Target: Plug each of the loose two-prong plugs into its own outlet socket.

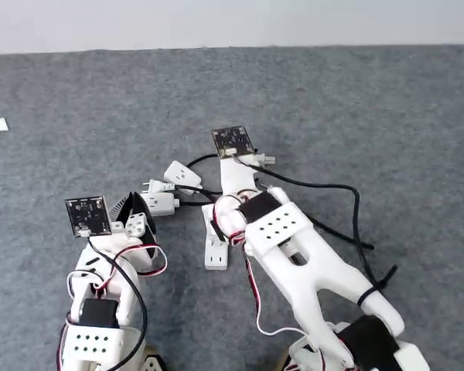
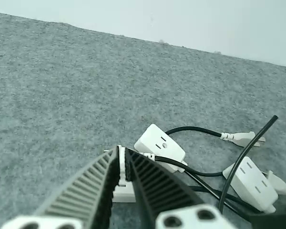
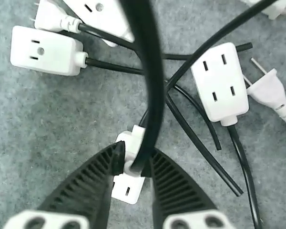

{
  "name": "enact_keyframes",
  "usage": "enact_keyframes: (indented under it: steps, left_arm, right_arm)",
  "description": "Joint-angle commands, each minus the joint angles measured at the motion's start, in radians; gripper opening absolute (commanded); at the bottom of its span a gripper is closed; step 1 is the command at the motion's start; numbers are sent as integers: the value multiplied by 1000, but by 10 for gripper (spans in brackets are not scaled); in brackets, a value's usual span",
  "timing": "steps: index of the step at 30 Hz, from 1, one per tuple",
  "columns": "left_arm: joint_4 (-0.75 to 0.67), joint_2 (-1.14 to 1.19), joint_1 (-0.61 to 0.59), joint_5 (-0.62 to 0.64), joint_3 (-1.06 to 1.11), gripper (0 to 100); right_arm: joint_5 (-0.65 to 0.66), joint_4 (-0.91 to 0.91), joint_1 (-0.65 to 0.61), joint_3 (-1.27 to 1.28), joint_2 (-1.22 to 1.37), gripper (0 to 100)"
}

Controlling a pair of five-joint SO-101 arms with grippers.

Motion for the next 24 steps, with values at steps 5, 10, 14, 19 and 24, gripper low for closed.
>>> enact_keyframes:
  steps: [5, 10, 14, 19, 24]
  left_arm:
    - [0, -12, -8, 6, -8, 13]
    - [0, -12, -8, 6, -8, 13]
    - [0, -12, -8, 6, -8, 13]
    - [0, -12, -8, 6, -8, 13]
    - [0, -12, -9, 5, -4, 13]
  right_arm:
    - [84, -104, -82, 107, -2, 8]
    - [143, -140, -79, 173, -2, 8]
    - [192, -143, -71, 187, 2, 8]
    - [199, -128, -82, 149, 64, 9]
    - [193, -64, -91, 81, 124, 35]
